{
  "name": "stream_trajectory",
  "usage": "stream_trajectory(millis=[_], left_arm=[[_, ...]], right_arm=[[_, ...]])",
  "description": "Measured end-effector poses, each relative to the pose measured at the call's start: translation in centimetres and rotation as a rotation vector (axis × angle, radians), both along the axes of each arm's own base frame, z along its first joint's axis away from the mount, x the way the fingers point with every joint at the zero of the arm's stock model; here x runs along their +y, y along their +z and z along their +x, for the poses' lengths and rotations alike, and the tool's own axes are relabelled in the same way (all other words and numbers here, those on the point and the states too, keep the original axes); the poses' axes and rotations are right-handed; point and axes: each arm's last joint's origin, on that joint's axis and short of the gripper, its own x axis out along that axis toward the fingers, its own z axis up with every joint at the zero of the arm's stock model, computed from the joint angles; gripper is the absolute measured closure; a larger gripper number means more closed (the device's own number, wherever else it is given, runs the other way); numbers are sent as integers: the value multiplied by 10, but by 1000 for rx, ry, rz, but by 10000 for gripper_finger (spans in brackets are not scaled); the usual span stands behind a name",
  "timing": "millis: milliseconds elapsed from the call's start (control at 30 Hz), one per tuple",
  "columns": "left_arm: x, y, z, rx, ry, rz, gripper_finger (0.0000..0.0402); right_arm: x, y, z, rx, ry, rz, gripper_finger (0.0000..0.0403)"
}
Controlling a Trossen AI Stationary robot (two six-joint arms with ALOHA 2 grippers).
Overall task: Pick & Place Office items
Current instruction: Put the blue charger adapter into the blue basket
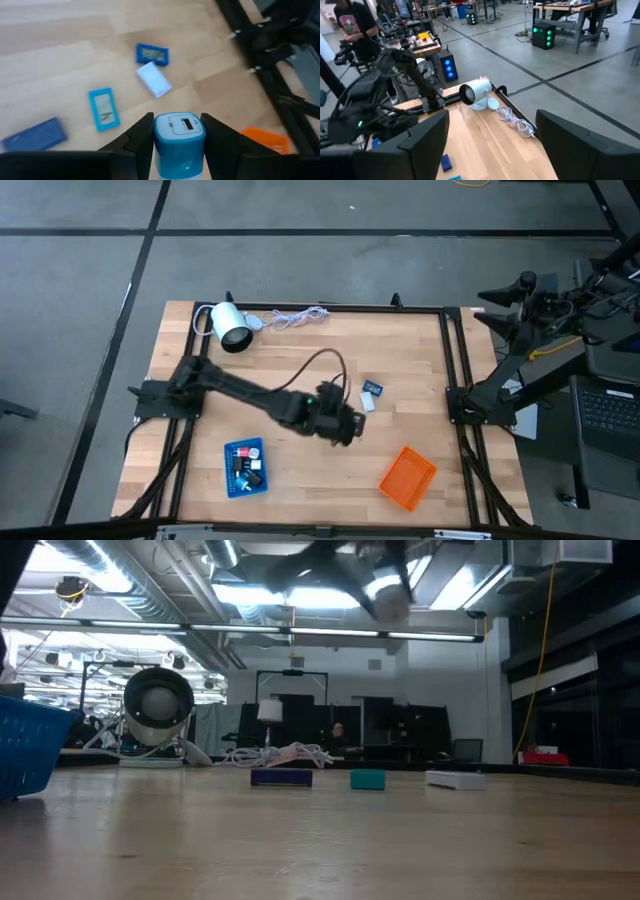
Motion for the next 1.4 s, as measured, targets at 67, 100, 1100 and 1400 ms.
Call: stream_trajectory(millis=[67,100,1100,1400], left_arm=[[-13,-8,-13,10,28,0,269],[-20,-11,-23,21,35,-11,269],[-130,-34,-176,311,-69,-251,269],[-135,-43,-198,459,-85,-237,268]], right_arm=[[0,0,0,-9,-11,11,101],[0,0,0,-11,-14,15,101],[-4,3,-1,-125,-165,77,101],[-5,3,-1,-149,-207,54,101]])
